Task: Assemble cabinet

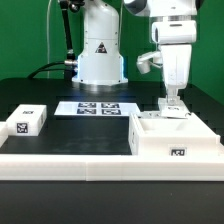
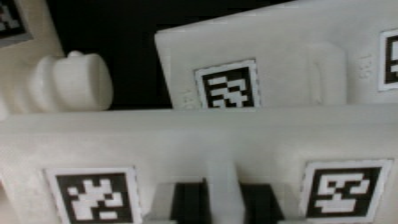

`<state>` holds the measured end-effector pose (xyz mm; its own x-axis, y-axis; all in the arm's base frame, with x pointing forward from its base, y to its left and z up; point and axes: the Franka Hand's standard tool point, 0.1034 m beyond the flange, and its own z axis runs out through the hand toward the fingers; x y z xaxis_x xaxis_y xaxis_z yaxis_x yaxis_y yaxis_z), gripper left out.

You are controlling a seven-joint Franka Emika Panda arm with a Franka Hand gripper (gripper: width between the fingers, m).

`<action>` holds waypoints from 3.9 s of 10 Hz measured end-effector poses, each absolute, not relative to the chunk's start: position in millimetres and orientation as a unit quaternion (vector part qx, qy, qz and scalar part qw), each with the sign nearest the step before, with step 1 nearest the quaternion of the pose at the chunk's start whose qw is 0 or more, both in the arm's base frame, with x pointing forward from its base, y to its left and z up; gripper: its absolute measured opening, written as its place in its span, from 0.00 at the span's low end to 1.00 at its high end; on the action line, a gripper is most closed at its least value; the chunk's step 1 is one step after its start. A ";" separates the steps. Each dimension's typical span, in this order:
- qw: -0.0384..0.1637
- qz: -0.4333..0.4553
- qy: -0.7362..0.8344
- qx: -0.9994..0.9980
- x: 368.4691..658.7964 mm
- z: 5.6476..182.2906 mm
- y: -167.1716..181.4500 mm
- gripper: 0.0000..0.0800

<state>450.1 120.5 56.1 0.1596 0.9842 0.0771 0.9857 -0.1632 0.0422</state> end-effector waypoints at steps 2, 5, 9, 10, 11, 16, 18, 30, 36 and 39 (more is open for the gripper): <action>0.011 -0.043 -0.647 -0.761 452.1 52.9 121.4 0.09; 0.009 -0.049 -0.644 -0.763 464.4 53.5 121.9 0.09; 0.008 -0.050 -0.643 -0.764 466.6 53.9 121.1 0.09; 0.008 -0.050 -0.643 -0.764 466.7 53.9 121.1 0.09; 0.008 -0.051 -0.644 -0.763 468.6 53.3 120.5 0.09; 0.010 -0.042 -0.647 -0.761 499.8 56.0 114.6 0.09; 0.011 -0.039 -0.650 -0.759 514.1 56.9 112.1 0.09; 0.007 -0.054 -0.639 -0.767 566.5 57.2 101.3 0.09; 0.007 -0.056 -0.639 -0.767 571.0 57.8 100.5 0.09; 0.007 -0.055 -0.639 -0.767 570.7 57.2 100.5 0.52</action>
Offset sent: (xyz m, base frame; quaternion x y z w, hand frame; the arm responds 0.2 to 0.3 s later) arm 0.0163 0.0030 -0.0050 0.0081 -0.0049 -0.0300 0.9995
